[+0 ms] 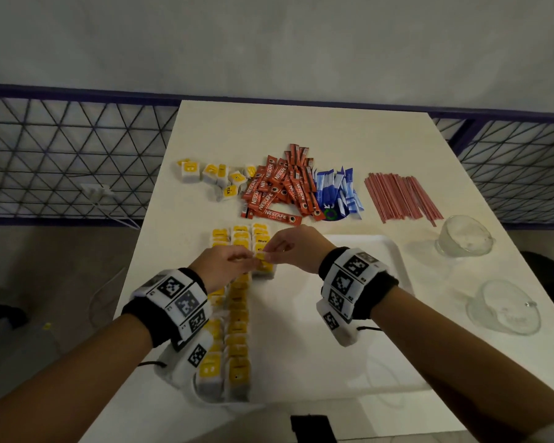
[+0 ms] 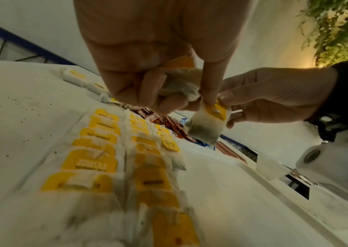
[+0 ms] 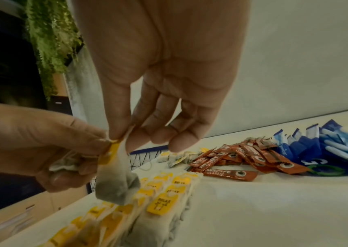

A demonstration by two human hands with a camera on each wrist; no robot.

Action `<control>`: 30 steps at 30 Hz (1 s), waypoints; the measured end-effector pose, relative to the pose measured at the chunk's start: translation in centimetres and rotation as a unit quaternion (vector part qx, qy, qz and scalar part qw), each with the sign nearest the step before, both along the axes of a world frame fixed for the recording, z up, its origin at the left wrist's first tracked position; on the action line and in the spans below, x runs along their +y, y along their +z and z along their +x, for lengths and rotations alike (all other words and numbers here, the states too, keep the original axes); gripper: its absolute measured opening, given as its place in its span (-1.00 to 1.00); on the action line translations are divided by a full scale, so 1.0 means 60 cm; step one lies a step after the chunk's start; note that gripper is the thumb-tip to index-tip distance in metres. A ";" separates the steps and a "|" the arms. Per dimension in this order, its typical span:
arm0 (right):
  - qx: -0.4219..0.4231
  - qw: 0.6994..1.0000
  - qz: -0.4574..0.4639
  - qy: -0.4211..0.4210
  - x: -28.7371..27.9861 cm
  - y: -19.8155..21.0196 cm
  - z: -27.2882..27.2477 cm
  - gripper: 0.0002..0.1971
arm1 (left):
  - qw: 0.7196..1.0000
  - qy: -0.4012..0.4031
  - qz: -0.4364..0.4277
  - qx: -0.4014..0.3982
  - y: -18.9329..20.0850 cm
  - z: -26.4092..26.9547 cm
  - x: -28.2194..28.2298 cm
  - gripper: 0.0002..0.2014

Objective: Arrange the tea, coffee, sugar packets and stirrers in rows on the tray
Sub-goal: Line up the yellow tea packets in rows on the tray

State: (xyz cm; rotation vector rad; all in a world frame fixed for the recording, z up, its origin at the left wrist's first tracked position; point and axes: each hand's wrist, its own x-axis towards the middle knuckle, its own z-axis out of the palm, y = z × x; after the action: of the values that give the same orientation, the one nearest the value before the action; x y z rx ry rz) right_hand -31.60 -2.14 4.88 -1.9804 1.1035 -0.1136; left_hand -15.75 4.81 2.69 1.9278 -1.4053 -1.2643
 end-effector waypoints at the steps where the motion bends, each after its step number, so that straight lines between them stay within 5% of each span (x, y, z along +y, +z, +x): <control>1: 0.017 1.000 -0.006 0.003 0.003 -0.001 0.001 -0.76 | 1.000 -0.001 0.005 -0.002 -0.001 0.000 0.002 -0.88; 10: 0.169 0.984 0.032 0.048 0.025 -0.037 0.005 -0.70 | 0.994 0.062 0.076 0.042 -0.001 0.034 0.003 -0.87; 15: 0.186 0.978 0.072 0.054 0.023 -0.057 0.019 -0.71 | 0.986 0.099 0.102 0.087 -0.004 0.050 0.012 -0.81; 30: 0.205 0.978 -0.005 0.026 -0.023 -0.069 0.046 -0.69 | 0.973 0.133 0.107 0.153 -0.002 0.058 0.008 -0.88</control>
State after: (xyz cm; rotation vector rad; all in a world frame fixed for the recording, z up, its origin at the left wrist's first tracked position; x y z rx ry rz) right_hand -28.86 -3.50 0.72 -2.0931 1.3066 0.3324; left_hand -12.27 5.28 2.58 1.8774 -0.8562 -1.5489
